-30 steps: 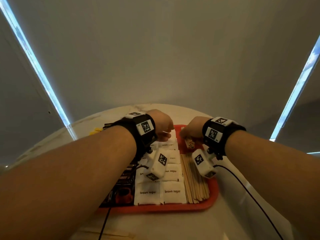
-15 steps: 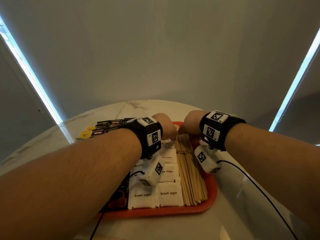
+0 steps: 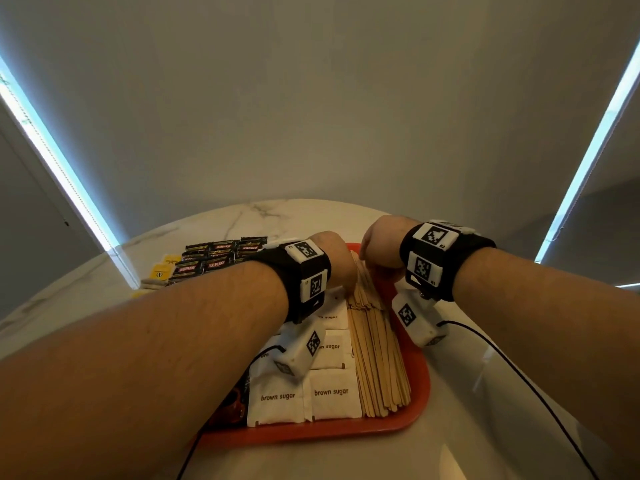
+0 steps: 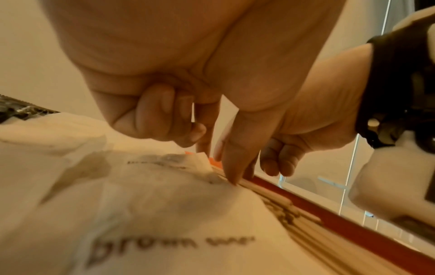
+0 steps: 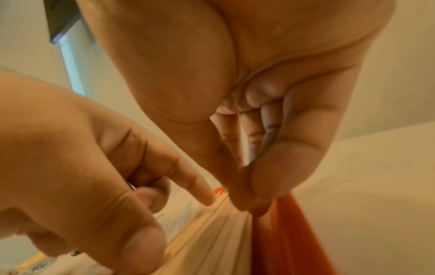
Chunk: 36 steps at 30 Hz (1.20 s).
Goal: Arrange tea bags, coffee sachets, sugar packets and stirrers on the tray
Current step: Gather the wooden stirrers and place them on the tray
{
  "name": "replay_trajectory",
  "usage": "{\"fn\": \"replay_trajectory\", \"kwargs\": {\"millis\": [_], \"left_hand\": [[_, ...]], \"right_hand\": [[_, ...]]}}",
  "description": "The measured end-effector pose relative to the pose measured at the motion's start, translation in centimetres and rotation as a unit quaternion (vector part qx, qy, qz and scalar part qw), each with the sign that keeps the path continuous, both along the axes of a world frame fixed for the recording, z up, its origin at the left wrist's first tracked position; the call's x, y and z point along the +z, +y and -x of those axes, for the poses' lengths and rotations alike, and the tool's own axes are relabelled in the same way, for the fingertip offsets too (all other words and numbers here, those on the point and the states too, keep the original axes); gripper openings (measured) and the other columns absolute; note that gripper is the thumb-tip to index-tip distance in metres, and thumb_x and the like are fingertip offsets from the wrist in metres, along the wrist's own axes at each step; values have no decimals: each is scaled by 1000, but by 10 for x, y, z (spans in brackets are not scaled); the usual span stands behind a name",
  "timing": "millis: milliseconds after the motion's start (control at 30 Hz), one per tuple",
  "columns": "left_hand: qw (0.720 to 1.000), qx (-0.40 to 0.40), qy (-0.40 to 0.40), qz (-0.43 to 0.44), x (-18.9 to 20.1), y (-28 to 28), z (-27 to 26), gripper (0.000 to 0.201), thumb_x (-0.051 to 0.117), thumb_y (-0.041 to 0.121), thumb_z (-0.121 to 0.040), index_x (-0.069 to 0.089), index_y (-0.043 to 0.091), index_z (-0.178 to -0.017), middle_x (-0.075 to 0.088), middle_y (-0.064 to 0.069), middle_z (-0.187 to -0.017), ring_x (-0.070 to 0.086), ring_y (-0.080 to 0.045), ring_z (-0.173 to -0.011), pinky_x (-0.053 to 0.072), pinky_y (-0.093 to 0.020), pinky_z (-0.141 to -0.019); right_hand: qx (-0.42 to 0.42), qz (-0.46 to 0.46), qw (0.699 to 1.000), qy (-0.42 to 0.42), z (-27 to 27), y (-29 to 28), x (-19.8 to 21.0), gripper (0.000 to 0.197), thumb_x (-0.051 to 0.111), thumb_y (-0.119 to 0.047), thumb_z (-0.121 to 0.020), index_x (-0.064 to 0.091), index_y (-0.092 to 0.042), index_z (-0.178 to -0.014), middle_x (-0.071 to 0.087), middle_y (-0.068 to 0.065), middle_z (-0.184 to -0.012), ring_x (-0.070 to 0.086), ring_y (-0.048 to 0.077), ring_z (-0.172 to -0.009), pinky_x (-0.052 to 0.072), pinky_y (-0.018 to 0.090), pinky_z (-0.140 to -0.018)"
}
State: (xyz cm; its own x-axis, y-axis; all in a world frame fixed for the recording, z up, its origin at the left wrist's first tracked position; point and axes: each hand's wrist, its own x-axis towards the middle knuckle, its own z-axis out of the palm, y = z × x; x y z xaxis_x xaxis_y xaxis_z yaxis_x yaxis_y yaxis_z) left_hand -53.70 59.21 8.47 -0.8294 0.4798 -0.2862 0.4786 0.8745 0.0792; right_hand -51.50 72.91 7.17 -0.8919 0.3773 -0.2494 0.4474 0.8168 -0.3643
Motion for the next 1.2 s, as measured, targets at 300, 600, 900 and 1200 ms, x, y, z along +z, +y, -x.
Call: {"fn": "replay_trajectory", "kwargs": {"millis": [300,600,900,1200], "left_hand": [[999,1,-12,-31,2,-1,4,59,82,37,-85,62,19,-138,65,-5,-131,63,-24,-117,55,-38,-102],[998,13,-12,-58,1,-8,3,57,85,39,-82,66,18,-132,69,-4,-125,67,-23,-112,58,-36,-98],[972,18,16,-235,38,-56,-29,23,74,31,-93,78,23,-115,73,6,-111,66,-13,-99,51,-25,-75],[960,25,44,-274,61,-191,-100,11,66,24,-93,76,28,-91,70,11,-87,66,-7,-82,54,-26,-71]], "right_hand": [[26,13,1000,2,-11,-12,26,25,78,-16,-82,76,-14,-107,75,4,-92,73,19,-80,61,32,-73],[20,-56,997,-48,-8,-14,16,37,78,-30,-87,71,-14,-120,72,9,-111,71,25,-101,59,37,-90],[28,-4,1000,6,-40,-32,39,15,81,-24,-84,77,-20,-97,77,2,-85,75,17,-79,64,36,-76],[304,-6,950,-76,-124,-157,71,31,85,-44,-77,69,-35,-103,75,-8,-95,70,11,-77,58,27,-67]]}}
